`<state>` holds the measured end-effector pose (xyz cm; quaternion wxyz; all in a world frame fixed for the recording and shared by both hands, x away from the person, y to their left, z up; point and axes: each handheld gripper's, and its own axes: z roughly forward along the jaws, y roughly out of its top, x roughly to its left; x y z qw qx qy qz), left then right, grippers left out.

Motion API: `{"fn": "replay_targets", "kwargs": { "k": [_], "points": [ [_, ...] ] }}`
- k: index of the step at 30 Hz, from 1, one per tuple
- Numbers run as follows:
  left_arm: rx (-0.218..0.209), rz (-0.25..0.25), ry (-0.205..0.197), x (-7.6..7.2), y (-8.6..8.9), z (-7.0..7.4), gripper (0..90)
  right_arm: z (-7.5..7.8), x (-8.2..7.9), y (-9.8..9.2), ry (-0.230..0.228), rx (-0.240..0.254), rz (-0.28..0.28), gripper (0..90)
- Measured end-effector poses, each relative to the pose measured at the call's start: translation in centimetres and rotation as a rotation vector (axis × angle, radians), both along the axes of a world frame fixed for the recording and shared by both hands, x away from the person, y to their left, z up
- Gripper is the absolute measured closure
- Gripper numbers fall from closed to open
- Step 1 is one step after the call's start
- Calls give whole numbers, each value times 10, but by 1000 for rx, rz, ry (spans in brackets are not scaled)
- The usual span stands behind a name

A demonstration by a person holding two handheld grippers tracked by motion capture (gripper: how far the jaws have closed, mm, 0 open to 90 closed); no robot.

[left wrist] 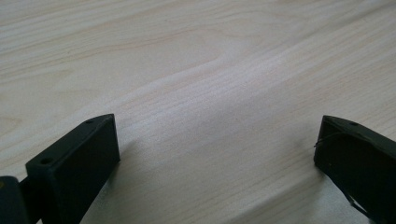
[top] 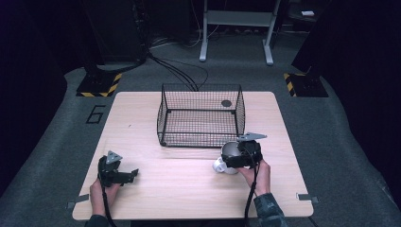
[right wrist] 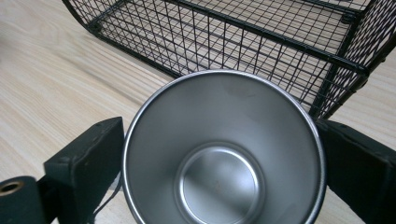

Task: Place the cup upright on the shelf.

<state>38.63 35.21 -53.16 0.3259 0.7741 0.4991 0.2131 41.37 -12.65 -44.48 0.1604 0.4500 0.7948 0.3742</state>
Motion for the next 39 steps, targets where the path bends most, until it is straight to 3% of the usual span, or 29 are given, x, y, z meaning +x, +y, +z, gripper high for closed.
{"fn": "replay_targets", "kwargs": {
  "k": [11,12,13,14,27,39],
  "points": [
    [2,-3,6,0,0,0,0,-1,1,0,-10,-5,8,46],
    [-1,3,-7,0,0,0,0,-1,1,0,-11,-5,9,45],
    [3,-4,8,0,0,1,0,-2,1,0,-5,0,5,44],
    [-3,3,-8,0,0,-1,0,-2,1,0,-5,2,6,43],
    [-3,3,-7,0,0,-1,0,-3,2,0,2,26,1,47],
    [-3,2,-5,0,0,0,0,-3,0,1,-30,15,-2,58]
  ]
}}
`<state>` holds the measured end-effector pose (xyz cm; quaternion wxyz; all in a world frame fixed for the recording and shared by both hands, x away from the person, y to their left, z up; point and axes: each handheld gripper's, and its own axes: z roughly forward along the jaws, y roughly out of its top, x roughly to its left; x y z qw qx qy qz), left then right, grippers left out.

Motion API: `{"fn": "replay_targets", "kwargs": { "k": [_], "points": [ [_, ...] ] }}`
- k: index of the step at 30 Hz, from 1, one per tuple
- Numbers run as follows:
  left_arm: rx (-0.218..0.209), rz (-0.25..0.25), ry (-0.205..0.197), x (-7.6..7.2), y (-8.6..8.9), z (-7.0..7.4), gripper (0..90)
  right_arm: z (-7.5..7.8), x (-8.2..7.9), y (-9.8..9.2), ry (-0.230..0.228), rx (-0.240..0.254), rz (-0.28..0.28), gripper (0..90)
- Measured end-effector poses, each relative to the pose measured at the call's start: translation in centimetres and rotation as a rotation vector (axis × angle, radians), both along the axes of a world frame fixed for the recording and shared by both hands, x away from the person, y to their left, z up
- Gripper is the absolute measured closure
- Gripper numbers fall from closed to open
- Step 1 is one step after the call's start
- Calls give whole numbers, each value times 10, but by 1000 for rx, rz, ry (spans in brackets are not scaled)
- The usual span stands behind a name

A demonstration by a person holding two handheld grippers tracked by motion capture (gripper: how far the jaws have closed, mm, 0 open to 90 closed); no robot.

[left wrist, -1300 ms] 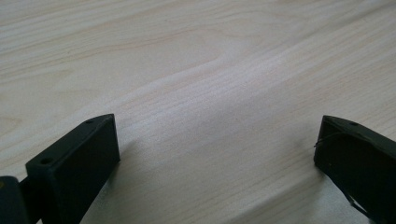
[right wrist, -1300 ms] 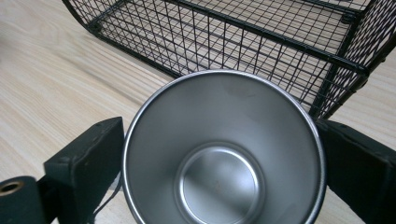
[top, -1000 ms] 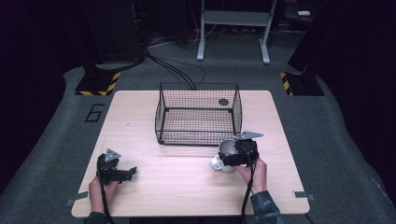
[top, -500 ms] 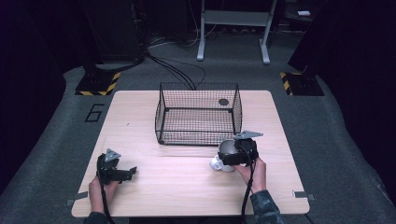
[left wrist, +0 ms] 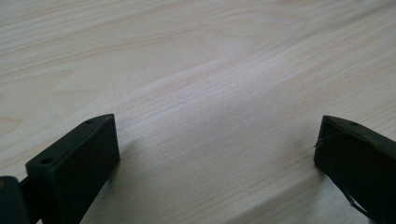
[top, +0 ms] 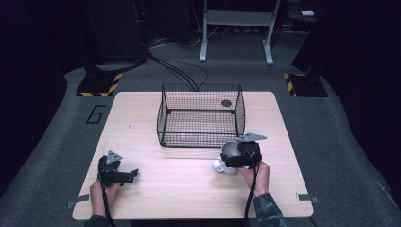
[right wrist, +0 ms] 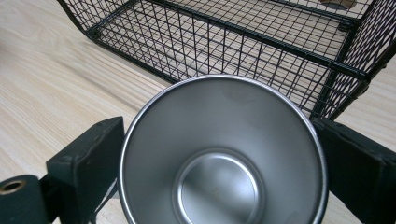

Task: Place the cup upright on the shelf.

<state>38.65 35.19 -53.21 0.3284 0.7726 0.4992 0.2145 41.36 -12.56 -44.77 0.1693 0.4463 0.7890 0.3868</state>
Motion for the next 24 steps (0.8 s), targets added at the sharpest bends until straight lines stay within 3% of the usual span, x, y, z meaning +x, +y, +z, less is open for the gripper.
{"fn": "replay_targets", "kwargs": {
  "k": [11,24],
  "points": [
    [-4,5,-5,0,0,0,0,3,-2,0,-17,0,13,59],
    [-2,3,-4,0,0,0,0,26,-7,-9,-24,27,32,59]
  ]
}}
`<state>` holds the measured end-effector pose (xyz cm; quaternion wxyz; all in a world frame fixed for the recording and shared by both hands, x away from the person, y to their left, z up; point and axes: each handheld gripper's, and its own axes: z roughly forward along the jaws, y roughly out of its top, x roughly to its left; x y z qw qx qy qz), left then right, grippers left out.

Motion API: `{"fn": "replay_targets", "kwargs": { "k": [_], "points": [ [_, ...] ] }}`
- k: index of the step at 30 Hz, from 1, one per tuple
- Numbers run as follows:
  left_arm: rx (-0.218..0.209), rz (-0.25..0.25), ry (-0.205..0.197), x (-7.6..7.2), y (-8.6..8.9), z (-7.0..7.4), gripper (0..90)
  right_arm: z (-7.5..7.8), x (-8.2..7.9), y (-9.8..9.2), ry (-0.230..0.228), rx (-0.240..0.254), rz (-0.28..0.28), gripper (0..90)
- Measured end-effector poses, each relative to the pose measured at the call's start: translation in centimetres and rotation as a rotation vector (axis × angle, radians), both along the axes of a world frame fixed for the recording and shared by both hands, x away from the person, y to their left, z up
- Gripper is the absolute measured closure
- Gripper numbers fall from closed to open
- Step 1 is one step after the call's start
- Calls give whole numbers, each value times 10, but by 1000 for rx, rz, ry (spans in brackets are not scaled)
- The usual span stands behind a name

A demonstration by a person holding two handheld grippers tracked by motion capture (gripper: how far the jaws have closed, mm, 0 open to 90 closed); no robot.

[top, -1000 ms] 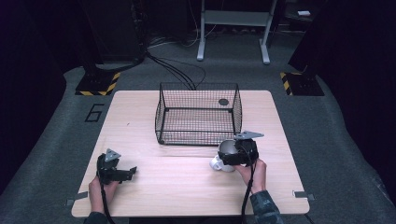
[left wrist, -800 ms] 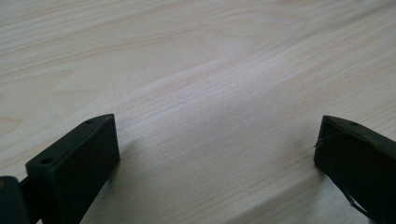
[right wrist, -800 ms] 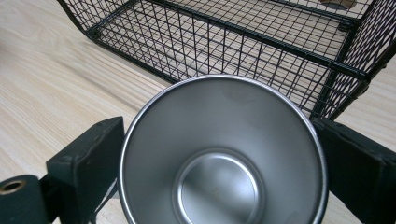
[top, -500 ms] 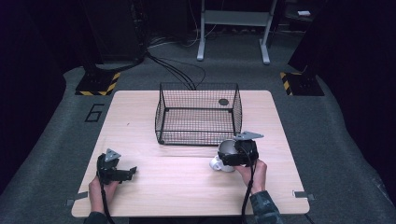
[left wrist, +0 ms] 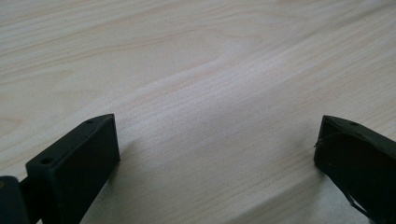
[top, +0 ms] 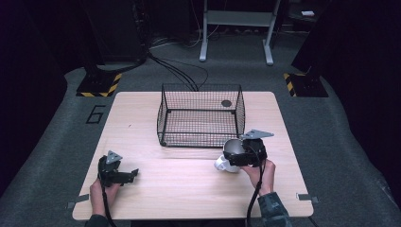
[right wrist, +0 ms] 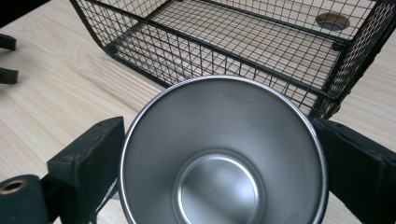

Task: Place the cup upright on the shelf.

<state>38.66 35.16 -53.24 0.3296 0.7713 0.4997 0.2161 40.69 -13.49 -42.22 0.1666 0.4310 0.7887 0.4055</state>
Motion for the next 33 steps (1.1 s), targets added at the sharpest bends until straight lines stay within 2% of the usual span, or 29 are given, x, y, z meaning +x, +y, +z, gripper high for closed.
{"fn": "replay_targets", "kwargs": {
  "k": [11,21,33],
  "points": [
    [-4,3,-1,0,0,0,0,20,-1,-3,15,11,29,59],
    [-3,2,-2,0,0,0,0,35,0,-5,9,12,46,59],
    [-2,3,-1,0,0,0,0,49,2,-2,13,-3,67,59]
  ]
}}
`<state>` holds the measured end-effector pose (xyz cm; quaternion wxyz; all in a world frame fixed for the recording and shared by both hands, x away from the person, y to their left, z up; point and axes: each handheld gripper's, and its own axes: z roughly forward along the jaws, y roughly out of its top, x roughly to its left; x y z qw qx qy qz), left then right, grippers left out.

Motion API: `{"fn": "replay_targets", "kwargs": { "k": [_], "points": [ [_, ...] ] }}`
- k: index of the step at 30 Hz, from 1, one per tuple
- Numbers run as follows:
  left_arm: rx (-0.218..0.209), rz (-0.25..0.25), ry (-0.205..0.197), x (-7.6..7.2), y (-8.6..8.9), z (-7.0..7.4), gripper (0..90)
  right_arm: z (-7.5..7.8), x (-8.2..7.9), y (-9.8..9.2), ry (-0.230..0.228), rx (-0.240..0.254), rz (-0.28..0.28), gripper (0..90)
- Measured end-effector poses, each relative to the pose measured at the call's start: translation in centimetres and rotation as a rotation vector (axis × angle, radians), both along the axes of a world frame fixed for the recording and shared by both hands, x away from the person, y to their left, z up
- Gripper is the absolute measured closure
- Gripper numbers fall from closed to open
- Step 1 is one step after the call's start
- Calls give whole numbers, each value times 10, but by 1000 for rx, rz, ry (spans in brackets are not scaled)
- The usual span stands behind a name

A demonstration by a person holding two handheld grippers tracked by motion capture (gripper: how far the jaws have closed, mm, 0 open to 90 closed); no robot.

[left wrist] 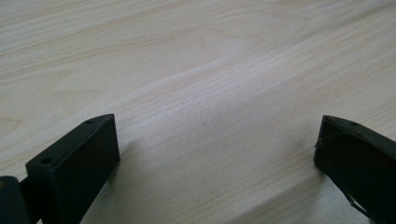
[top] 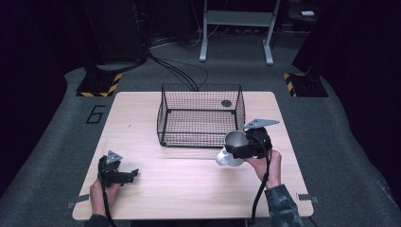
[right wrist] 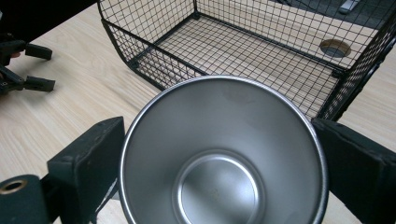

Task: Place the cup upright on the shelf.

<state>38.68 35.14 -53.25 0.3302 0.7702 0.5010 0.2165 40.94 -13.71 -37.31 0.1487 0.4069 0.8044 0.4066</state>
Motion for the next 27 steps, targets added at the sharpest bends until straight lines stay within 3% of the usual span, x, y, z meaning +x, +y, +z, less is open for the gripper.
{"fn": "replay_targets", "kwargs": {
  "k": [4,12,27],
  "points": [
    [0,17,3,2,-2,0,0,4,2,2,2,-4,8,59],
    [-2,5,4,4,-2,0,0,17,5,7,5,-10,25,60],
    [0,3,1,3,-1,0,0,53,18,14,-40,-16,55,59]
  ]
}}
